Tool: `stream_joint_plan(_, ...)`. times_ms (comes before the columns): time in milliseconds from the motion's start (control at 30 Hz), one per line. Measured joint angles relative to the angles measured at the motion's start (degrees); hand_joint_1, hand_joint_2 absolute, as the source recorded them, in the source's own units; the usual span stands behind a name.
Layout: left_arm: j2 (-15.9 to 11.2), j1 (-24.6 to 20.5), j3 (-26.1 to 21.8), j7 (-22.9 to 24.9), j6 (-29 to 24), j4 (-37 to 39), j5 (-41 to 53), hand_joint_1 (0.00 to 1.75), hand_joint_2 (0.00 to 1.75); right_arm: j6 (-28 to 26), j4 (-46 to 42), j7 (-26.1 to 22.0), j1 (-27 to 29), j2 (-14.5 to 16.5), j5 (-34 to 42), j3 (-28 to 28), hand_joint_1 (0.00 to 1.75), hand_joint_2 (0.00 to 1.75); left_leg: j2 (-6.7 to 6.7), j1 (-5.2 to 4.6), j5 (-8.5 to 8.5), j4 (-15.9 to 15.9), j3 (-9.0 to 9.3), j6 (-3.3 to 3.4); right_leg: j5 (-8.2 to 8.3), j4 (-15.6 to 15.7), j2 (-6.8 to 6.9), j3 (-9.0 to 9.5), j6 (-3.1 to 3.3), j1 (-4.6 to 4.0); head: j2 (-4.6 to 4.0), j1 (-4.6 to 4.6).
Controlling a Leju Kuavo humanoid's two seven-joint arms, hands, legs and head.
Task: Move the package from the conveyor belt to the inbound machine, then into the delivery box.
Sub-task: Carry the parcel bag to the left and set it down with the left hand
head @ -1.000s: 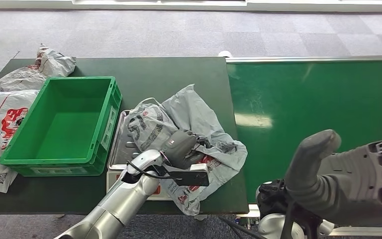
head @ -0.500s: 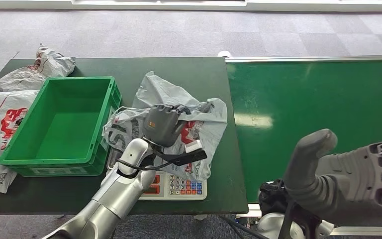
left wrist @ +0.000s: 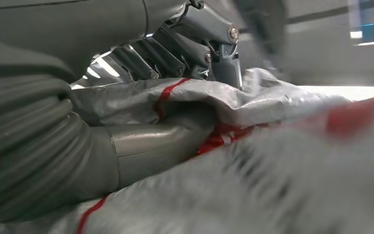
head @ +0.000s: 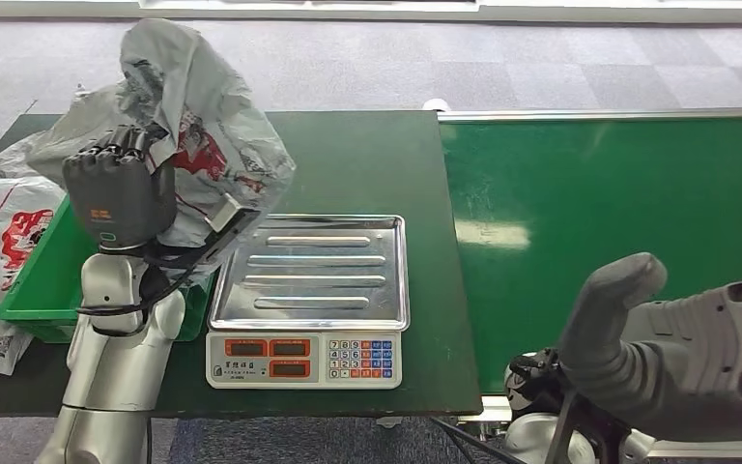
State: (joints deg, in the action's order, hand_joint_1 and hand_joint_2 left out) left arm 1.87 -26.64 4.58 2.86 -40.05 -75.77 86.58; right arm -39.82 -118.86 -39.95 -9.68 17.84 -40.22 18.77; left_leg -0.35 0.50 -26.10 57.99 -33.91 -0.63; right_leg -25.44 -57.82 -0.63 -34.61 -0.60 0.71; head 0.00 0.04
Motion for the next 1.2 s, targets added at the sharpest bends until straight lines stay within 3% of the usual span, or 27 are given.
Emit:
stream_joint_plan(200, -7.0, -1.6, -1.5, 13.7, 0.2, 6.0, 0.0, 1.75, 1.75, 0.0, 0.0, 0.0, 0.0, 0.0, -0.5, -0.1, 0.0, 1.75, 0.0, 0.0, 0.08, 0.0, 0.03, -0.11, 0.04, 0.0, 0.02, -0.02, 0.07, -0.07, 0.0, -0.01)
stream_joint_plan(400, -10.9, -5.7, -1.4, 16.8, 0.1, 20.1, 0.0, 1.75, 1.75, 0.0, 0.0, 0.0, 0.0, 0.0, -0.5, -0.1, 0.0, 1.75, 0.04, 0.01, 0.17, 0.0, 0.03, -0.24, 0.16, 0.0, -0.07, -0.06, 0.21, -0.1, 0.0, -0.01)
stream_joint_plan(433, -11.3, -6.2, -1.3, 17.2, 0.1, 21.8, 0.1, 1.59, 1.75, 0.0, 0.0, 0.0, 0.0, 0.0, -0.5, -0.1, 0.0, 1.75, 0.05, 0.01, 0.17, 0.0, 0.03, -0.24, 0.16, 0.0, -0.07, -0.07, 0.21, -0.1, 0.0, -0.01)
stream_joint_plan(533, -12.0, -7.7, -1.1, 17.9, 0.1, 26.7, 0.1, 0.28, 1.75, 0.0, 0.0, 0.0, 0.0, 0.0, -0.6, -0.1, 0.0, 1.75, 0.05, 0.01, 0.17, 0.0, 0.03, -0.24, 0.16, 0.0, -0.07, -0.07, 0.21, -0.1, 0.0, -0.01)
stream_joint_plan(567, -12.2, -8.2, -1.0, 17.9, 0.1, 28.2, 0.1, 0.0, 1.75, 0.0, 0.0, 0.0, 0.0, 0.0, -0.6, -0.1, 0.0, 1.75, 0.05, 0.01, 0.17, 0.0, 0.02, -0.24, 0.16, 0.0, -0.07, -0.07, 0.21, -0.1, 0.0, -0.01)
stream_joint_plan(800, -12.6, -11.2, 0.3, 17.8, 0.2, 37.0, 0.1, 0.0, 1.75, 0.0, 0.0, 0.0, 0.0, 0.0, -0.9, -0.1, 0.0, 1.75, 0.05, 0.01, 0.17, 0.0, 0.01, -0.24, 0.16, 0.0, -0.08, -0.09, 0.21, -0.1, 0.0, 0.0)
stream_joint_plan(933, -12.2, -11.9, -0.2, 15.0, 0.1, 39.3, -0.2, 0.0, 0.0, 0.0, 0.0, 0.0, 0.0, 0.0, -1.4, 0.0, 0.0, 1.75, 0.04, 0.01, 0.17, 0.0, -0.01, -0.24, 0.16, 0.0, -0.06, -0.08, 0.21, -0.1, 0.0, -0.01)
stream_joint_plan(1200, -8.5, -8.5, -9.5, 5.3, 0.0, 28.1, -1.9, 0.0, 0.0, 0.0, 0.0, 0.0, 0.0, 0.0, -1.8, 0.0, 0.0, 1.75, 0.04, 0.01, 0.16, 0.0, -0.04, -0.24, 0.16, 0.0, -0.06, -0.11, 0.21, -0.1, 0.0, -0.01)
